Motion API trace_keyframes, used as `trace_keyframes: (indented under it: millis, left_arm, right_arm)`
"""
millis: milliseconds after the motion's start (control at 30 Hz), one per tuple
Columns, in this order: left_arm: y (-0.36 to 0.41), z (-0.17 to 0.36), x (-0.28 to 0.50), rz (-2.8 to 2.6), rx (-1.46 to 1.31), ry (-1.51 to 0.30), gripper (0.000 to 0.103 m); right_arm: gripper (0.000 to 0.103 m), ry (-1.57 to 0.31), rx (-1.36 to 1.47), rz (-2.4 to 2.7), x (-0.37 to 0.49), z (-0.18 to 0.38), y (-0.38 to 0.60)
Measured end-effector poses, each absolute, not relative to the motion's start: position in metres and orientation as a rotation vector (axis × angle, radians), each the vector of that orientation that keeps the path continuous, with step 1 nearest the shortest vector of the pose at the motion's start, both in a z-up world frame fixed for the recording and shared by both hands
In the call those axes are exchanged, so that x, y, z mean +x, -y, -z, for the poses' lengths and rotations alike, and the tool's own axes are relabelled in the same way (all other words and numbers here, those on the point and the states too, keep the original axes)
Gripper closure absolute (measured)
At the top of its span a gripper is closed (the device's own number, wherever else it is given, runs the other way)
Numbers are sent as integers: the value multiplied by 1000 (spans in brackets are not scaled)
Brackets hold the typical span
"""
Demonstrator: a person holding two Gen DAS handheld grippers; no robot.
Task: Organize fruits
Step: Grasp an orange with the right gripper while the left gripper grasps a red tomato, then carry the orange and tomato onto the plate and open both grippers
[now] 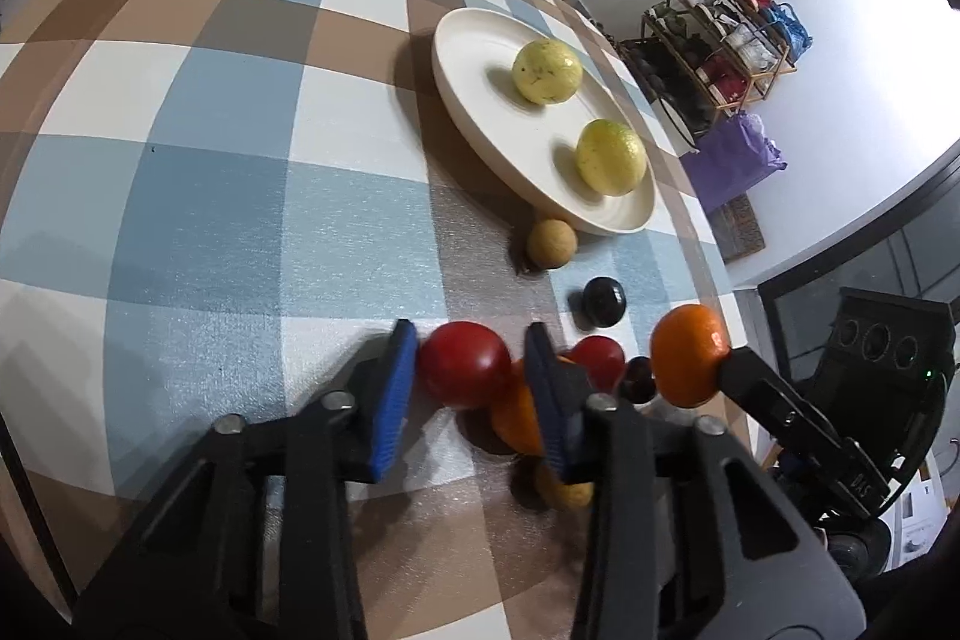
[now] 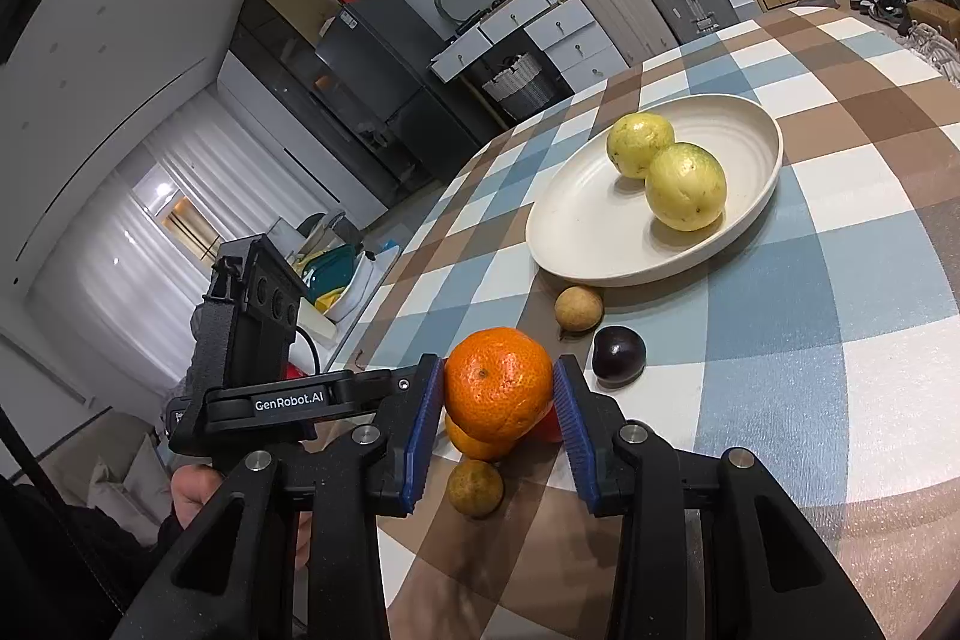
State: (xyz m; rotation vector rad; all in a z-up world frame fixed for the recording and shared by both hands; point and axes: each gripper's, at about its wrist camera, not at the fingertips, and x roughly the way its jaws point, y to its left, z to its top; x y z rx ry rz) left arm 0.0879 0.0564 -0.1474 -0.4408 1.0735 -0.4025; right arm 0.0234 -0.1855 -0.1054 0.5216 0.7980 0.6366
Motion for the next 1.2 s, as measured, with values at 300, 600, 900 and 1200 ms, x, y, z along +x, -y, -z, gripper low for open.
trace_keyframes:
  millis: [300, 600, 900, 1200]
  left_arm:
    - [-58, 149, 88, 406, -465, -1066, 74]
    - [-65, 141, 88, 391, -464, -1048, 75]
    - [-60, 111, 99, 432, -445, -993, 75]
    - [-48, 97, 122, 466, -435, -986, 75]
  right_arm:
    - [65, -797, 520, -635, 24, 106, 185]
    - [65, -798, 520, -636, 25, 106, 186]
    - [65, -790, 502, -646, 39, 100, 186]
    - [65, -780, 520, -641, 63, 92, 188]
